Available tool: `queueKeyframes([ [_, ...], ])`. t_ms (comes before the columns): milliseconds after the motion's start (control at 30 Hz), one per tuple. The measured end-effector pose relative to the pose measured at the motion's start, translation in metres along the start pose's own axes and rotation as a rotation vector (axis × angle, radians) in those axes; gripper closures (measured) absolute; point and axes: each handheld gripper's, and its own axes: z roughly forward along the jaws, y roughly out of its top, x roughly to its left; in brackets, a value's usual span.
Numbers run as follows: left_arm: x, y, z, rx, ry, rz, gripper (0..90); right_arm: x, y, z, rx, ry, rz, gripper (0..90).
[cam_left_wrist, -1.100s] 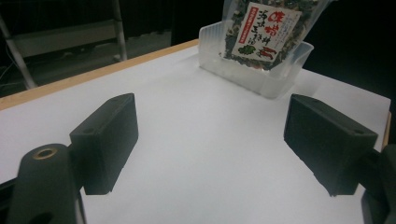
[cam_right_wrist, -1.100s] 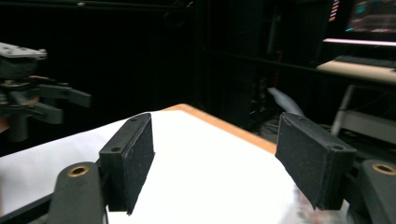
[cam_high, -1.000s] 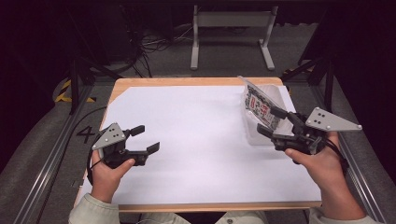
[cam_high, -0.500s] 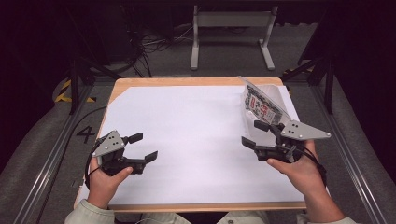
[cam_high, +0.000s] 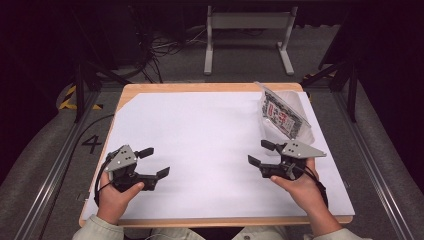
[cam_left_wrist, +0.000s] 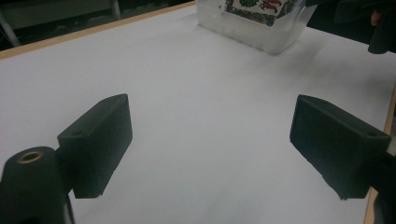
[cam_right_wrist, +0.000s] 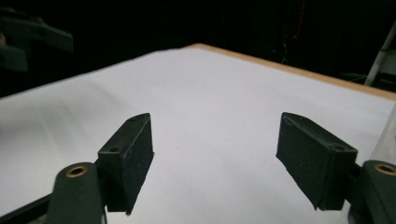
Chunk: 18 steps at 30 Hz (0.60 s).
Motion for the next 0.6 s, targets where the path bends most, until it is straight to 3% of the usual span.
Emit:
queueKeyframes([
  [100,0.001,-0.003,0.003,-0.002,0.0,-0.002,13.0,0.001,-0.013,0.009,0.051,-0.012,-0.021,27.0],
  [267,0.004,-0.012,0.009,0.005,0.011,-0.013,13.1,-0.003,-0.027,0.017,0.091,-0.033,-0.003,28.1],
  [367,0.006,-0.018,0.013,0.022,0.039,0.023,13.2,-0.007,-0.034,0.02,0.114,-0.034,0.025,28.7],
  [600,0.006,-0.024,0.018,0.052,0.027,0.053,12.6,-0.011,-0.041,0.023,0.147,-0.027,0.009,28.6],
])
